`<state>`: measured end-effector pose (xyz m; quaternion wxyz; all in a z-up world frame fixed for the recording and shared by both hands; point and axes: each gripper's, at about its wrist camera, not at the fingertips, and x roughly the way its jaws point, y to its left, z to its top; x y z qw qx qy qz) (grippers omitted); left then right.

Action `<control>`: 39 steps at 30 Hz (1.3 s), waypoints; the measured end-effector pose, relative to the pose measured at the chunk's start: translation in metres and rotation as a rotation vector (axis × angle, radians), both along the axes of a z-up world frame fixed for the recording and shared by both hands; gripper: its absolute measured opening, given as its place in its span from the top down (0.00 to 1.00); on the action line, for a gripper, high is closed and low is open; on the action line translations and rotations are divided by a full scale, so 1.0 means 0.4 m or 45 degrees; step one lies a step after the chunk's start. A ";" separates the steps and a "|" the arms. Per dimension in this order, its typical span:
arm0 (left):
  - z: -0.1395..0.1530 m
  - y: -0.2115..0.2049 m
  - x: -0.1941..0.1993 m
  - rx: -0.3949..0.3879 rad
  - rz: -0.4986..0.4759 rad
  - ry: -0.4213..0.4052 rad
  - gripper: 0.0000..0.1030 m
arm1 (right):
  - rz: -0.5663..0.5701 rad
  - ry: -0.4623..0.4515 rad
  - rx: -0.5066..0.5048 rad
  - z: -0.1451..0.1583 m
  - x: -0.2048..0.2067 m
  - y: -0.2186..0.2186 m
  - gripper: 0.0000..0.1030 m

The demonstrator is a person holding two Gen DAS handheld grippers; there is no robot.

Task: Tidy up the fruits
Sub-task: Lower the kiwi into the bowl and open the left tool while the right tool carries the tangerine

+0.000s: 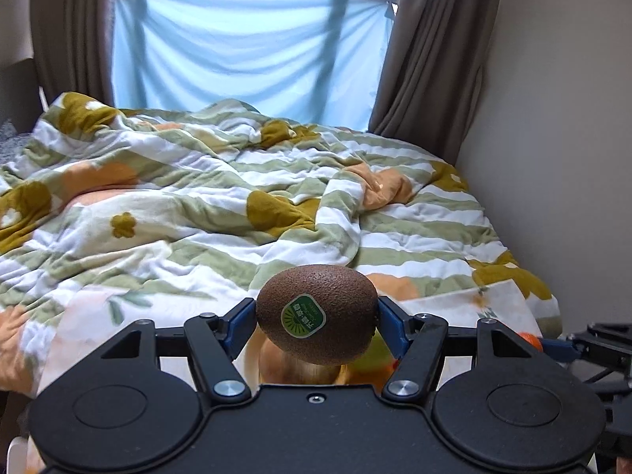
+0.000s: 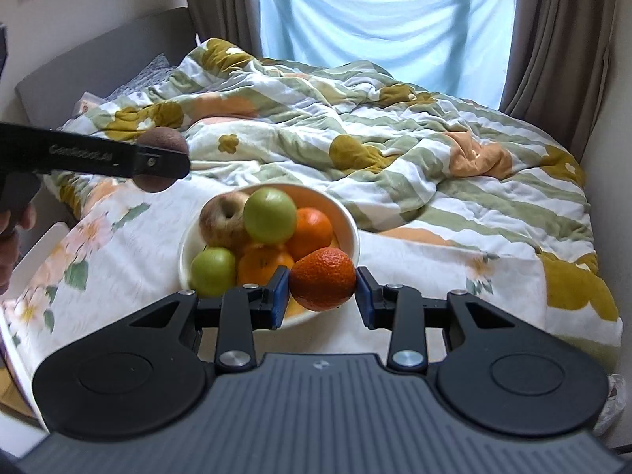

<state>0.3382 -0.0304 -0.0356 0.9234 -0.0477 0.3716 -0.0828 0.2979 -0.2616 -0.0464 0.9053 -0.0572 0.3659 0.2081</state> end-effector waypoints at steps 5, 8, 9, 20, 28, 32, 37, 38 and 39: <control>-0.034 -0.026 0.118 -0.010 -0.065 0.087 0.33 | -0.055 0.022 0.002 -0.020 0.065 0.001 0.51; -0.059 -0.056 0.171 0.007 -0.099 0.141 0.33 | -0.092 0.046 0.007 -0.037 0.095 -0.007 0.51; -0.068 -0.067 0.187 0.013 -0.111 0.159 0.33 | -0.102 0.052 0.005 -0.042 0.103 -0.011 0.51; -0.161 -0.146 0.296 0.112 -0.200 0.323 0.32 | -0.209 0.105 0.007 -0.081 0.139 -0.060 0.51; -0.187 -0.153 0.312 0.141 -0.200 0.364 0.32 | -0.241 0.123 0.021 -0.091 0.147 -0.071 0.51; -0.188 -0.155 0.311 0.150 -0.195 0.358 0.32 | -0.242 0.127 0.025 -0.093 0.148 -0.072 0.51; -0.188 -0.153 0.311 0.154 -0.188 0.361 0.30 | -0.240 0.124 0.023 -0.092 0.147 -0.073 0.51; -0.186 -0.152 0.309 0.152 -0.187 0.361 0.22 | -0.241 0.122 0.023 -0.092 0.147 -0.073 0.51; -0.182 -0.152 0.305 0.154 -0.183 0.350 0.18 | -0.241 0.121 0.023 -0.092 0.147 -0.072 0.51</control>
